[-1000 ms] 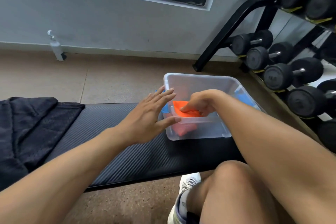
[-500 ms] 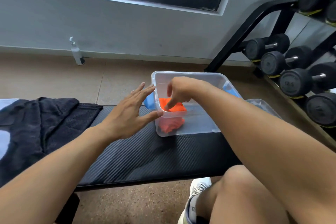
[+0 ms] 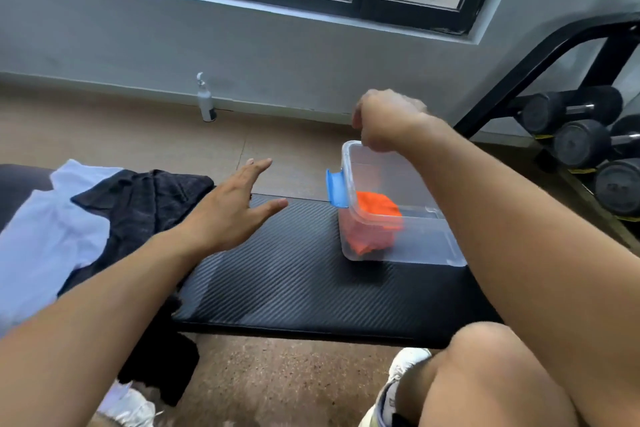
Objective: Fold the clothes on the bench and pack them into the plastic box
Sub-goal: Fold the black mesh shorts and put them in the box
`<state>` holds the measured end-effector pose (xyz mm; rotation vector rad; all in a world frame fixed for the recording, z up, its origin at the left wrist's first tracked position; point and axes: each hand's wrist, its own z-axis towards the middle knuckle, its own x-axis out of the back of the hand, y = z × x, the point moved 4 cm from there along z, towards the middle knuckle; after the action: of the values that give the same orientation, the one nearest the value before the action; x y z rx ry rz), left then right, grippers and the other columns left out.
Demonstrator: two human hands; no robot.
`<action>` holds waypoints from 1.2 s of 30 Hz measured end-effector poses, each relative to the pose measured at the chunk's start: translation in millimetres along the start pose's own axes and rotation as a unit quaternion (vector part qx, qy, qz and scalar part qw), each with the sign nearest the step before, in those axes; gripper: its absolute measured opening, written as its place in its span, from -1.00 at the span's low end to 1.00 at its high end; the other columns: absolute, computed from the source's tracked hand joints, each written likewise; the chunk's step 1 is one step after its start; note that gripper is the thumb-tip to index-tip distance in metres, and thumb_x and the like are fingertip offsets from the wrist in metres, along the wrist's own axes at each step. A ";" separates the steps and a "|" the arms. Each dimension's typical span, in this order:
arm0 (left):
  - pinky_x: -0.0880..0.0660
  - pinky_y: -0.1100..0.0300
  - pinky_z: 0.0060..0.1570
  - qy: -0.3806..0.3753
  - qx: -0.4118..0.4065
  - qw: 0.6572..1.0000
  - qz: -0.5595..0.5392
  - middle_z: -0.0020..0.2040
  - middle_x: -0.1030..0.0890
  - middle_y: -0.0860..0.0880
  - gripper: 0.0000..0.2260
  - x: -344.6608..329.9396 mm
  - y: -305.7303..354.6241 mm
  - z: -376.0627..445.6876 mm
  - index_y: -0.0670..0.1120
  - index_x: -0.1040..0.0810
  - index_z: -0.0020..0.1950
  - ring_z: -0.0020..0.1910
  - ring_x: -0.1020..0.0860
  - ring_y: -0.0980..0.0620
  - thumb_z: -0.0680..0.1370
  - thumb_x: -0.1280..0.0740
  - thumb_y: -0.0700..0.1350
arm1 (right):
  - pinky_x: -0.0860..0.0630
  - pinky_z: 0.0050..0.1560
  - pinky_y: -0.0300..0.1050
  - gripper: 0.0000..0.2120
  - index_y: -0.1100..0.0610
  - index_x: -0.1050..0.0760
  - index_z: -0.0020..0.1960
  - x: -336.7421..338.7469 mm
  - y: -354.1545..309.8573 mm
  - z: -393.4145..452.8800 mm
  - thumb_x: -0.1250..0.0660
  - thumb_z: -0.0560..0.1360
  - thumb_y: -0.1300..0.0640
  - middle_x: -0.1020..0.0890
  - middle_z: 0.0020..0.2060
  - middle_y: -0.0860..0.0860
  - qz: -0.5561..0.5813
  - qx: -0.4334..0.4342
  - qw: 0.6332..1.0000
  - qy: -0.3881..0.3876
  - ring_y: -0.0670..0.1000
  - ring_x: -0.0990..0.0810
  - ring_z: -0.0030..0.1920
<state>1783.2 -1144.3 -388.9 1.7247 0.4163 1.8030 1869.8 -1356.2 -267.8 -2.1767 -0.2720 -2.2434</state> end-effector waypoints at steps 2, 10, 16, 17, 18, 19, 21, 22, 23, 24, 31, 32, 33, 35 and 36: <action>-0.14 0.05 0.54 0.016 0.038 0.999 0.005 0.61 -0.21 0.01 -0.31 10.0 -19.5 -8.8 0.05 -0.13 0.62 0.60 -0.12 0.06 0.57 -0.31 0.22 | -0.47 0.10 -0.05 -0.67 -0.08 -0.57 0.21 14.2 -40.0 -1.4 -0.31 0.51 0.22 -0.64 0.14 -0.01 0.110 0.057 0.988 0.088 0.10 -0.59 0.17; -0.03 -0.13 0.56 0.033 0.198 0.974 0.106 0.63 -0.15 -0.11 -0.23 46.8 -122.4 -58.3 -0.07 -0.16 0.61 0.63 0.04 -0.11 0.52 -0.41 0.14 | -0.38 0.36 0.03 -0.46 -0.04 -0.27 0.56 -112.0 -201.1 -20.1 -0.31 0.61 0.02 -0.40 0.48 0.02 0.138 0.290 0.944 -0.078 0.10 -0.36 0.46; -0.40 -0.05 0.34 0.009 0.256 0.964 0.075 0.35 -0.52 0.03 -0.37 55.4 -165.8 -90.0 0.06 -0.42 0.41 0.39 -0.43 -0.08 0.39 -0.32 0.30 | -0.40 0.34 0.22 -0.25 -0.20 0.06 0.62 -166.4 -253.3 -19.6 -0.31 0.58 -0.14 -0.34 0.47 0.04 0.132 0.330 0.928 -0.115 0.19 -0.32 0.42; -0.43 0.04 0.28 0.005 0.253 0.966 0.046 0.28 -0.56 0.08 -0.48 53.9 -167.3 -91.5 0.05 -0.46 0.35 0.32 -0.49 -0.01 0.46 -0.37 0.22 | -0.43 0.29 0.23 -0.26 -0.24 0.05 0.61 -168.4 -255.8 -19.4 -0.30 0.57 -0.17 -0.38 0.39 0.06 0.123 0.329 0.930 -0.107 0.21 -0.35 0.36; -0.41 0.13 0.24 -0.004 0.255 0.967 0.028 0.24 -0.56 0.10 -0.54 52.3 -168.0 -92.2 0.01 -0.48 0.35 0.27 -0.51 0.04 0.51 -0.39 0.15 | -0.44 0.26 0.24 -0.30 -0.26 0.00 0.59 -168.5 -257.7 -19.1 -0.29 0.57 -0.20 -0.40 0.33 0.07 0.115 0.328 0.932 -0.101 0.21 -0.37 0.32; -0.39 0.17 0.20 -0.009 0.257 0.966 0.018 0.22 -0.55 0.10 -0.56 51.7 -168.7 -92.3 -0.02 -0.49 0.35 0.25 -0.51 0.07 0.53 -0.39 0.13 | -0.46 0.23 0.24 -0.38 -0.25 -0.11 0.56 -167.6 -259.4 -18.4 -0.28 0.57 -0.21 -0.42 0.28 0.07 0.109 0.330 0.933 -0.097 0.21 -0.38 0.30; -0.43 0.15 0.16 -0.017 0.260 0.965 0.017 0.24 -0.59 0.05 -0.50 52.1 -174.2 -88.9 -0.04 -0.53 0.30 0.21 -0.55 0.04 0.48 -0.38 0.23 | -0.48 0.13 0.16 -0.59 -0.17 -0.37 0.41 -164.6 -261.4 -17.1 -0.28 0.59 -0.15 -0.45 0.21 0.05 0.112 0.338 0.930 -0.088 0.18 -0.40 0.28; -0.45 0.15 0.11 -0.026 0.263 0.964 0.024 0.19 -0.61 0.03 -0.49 52.1 -176.8 -86.7 -0.03 -0.55 0.25 0.14 -0.56 0.04 0.46 -0.37 0.28 | -0.47 0.05 0.10 -0.70 -0.11 -0.43 0.31 -163.2 -260.9 -16.9 -0.29 0.59 -0.08 -0.46 0.17 0.04 0.124 0.342 0.928 -0.084 0.16 -0.42 0.27; -0.45 0.15 0.04 -0.038 0.269 0.962 0.030 0.12 -0.62 0.03 -0.54 52.2 -178.1 -85.4 -0.02 -0.54 0.17 0.08 -0.56 0.04 0.47 -0.35 0.30 | -0.45 -0.03 0.05 -0.78 -0.07 -0.46 0.23 -162.0 -259.1 -16.5 -0.29 0.59 -0.01 -0.47 0.13 0.02 0.135 0.344 0.925 -0.083 0.13 -0.43 0.25; -0.42 0.15 -0.01 -0.052 0.277 0.959 0.035 0.05 -0.61 0.04 -0.59 52.1 -177.7 -84.4 -0.01 -0.52 0.12 0.03 -0.56 0.04 0.50 -0.33 0.29 | -0.43 -0.07 0.03 -0.85 -0.06 -0.46 0.16 -160.5 -255.7 -15.9 -0.28 0.58 0.05 -0.46 0.10 0.01 0.142 0.342 0.925 -0.086 0.11 -0.44 0.23; -0.51 0.03 0.10 -0.030 0.276 0.960 0.036 -0.04 -0.61 0.06 -0.54 48.5 -162.3 -76.9 0.03 -0.55 0.01 -0.03 -0.57 0.04 0.49 -0.24 0.40 | -0.50 -0.22 -0.06 -0.87 0.02 -0.49 -0.07 -139.0 -202.6 -28.4 -0.28 0.41 0.17 -0.58 -0.10 -0.04 0.016 0.281 0.959 -0.046 0.08 -0.59 -0.06; -0.52 0.00 0.12 -0.018 0.267 0.962 0.049 -0.06 -0.61 0.08 -0.56 46.9 -156.2 -75.1 0.04 -0.56 -0.02 -0.03 -0.58 0.04 0.47 -0.26 0.41 | -0.46 -0.24 -0.08 -0.89 0.03 -0.49 -0.08 -140.3 -197.4 -35.1 -0.28 0.40 0.16 -0.59 -0.12 -0.03 0.005 0.283 0.958 -0.036 0.09 -0.61 -0.08; -0.53 0.00 0.12 -0.002 0.256 0.965 0.057 -0.07 -0.62 0.09 -0.58 44.9 -148.5 -72.3 0.06 -0.57 -0.04 -0.03 -0.58 0.04 0.46 -0.29 0.40 | -0.42 -0.24 -0.08 -0.90 0.04 -0.49 -0.09 -144.1 -193.2 -42.9 -0.28 0.40 0.15 -0.59 -0.12 -0.03 0.006 0.290 0.956 -0.036 0.10 -0.61 -0.09; -0.53 0.05 0.09 0.022 0.228 0.972 0.048 -0.06 -0.62 0.12 -0.63 38.0 -132.2 -66.0 0.08 -0.59 -0.05 -0.02 -0.58 0.06 0.43 -0.36 0.36 | -0.42 -0.15 -0.05 -0.87 0.01 -0.51 -0.03 -155.0 -185.4 -58.8 -0.27 0.43 0.10 -0.58 -0.07 -0.05 0.027 0.316 0.947 -0.051 0.08 -0.59 -0.02; -0.53 0.08 0.09 0.016 0.217 0.975 0.039 -0.04 -0.63 0.13 -0.65 32.6 -124.9 -63.5 0.09 -0.59 -0.02 0.00 -0.58 0.07 0.42 -0.38 0.33 | -0.44 -0.04 -0.02 -0.84 -0.02 -0.52 0.03 -159.2 -180.6 -64.4 -0.25 0.47 0.05 -0.57 -0.03 -0.06 0.033 0.335 0.940 -0.054 0.07 -0.56 0.03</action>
<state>1747.6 -1016.9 -445.5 2.0249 0.8161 1.8984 1789.7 -1205.2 -449.1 -1.8854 -0.8109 -1.6460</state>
